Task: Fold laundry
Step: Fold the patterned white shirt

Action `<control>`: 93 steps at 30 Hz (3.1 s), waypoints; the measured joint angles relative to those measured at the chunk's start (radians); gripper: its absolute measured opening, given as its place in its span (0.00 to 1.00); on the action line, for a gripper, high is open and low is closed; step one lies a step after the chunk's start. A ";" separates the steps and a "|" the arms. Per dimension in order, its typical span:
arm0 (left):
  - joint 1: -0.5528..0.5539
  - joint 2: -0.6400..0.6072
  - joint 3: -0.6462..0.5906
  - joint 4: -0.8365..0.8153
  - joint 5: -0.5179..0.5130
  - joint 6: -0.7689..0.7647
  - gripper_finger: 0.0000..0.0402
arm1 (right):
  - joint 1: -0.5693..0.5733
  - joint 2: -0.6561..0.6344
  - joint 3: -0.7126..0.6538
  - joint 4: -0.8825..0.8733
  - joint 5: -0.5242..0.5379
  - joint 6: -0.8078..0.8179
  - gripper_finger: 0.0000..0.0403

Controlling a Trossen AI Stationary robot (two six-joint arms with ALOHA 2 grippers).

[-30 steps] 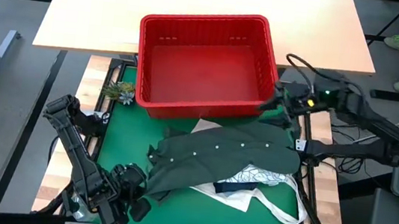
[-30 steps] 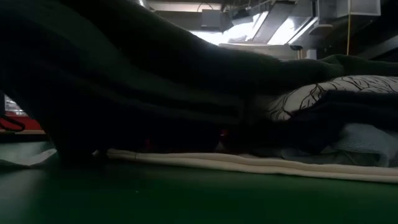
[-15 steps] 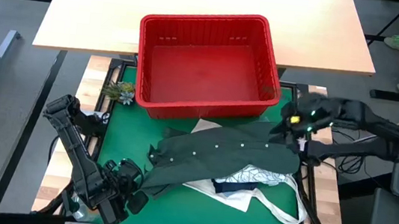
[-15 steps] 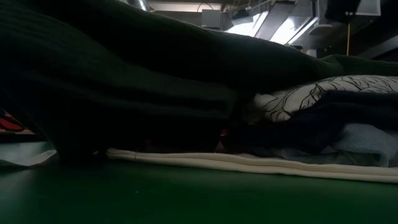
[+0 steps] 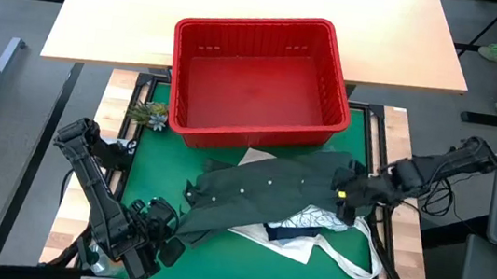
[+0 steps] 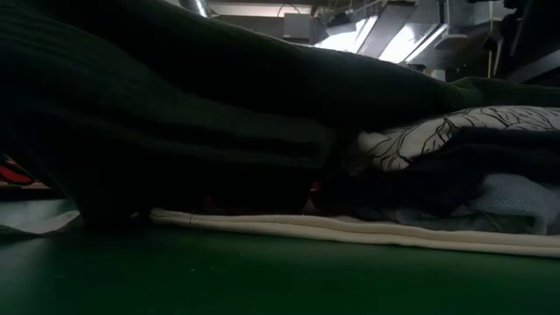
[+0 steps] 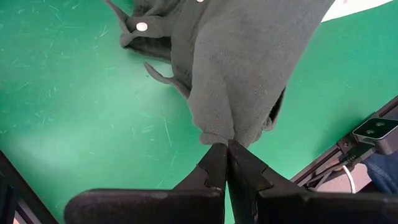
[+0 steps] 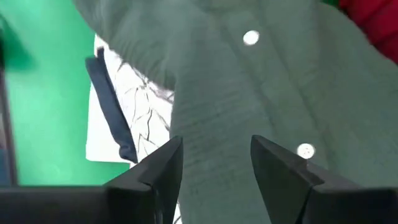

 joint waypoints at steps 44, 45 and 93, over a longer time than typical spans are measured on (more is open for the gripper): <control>0.000 0.000 0.000 0.001 -0.052 0.008 0.00 | 0.200 0.384 -0.001 -0.105 0.093 0.048 0.38; 0.000 0.000 0.000 0.001 -0.052 0.008 0.00 | 0.200 0.384 -0.001 -0.107 0.091 0.048 0.38; 0.001 0.000 0.000 -0.016 -0.077 0.002 0.00 | 0.166 0.383 0.167 -0.430 0.612 0.128 0.01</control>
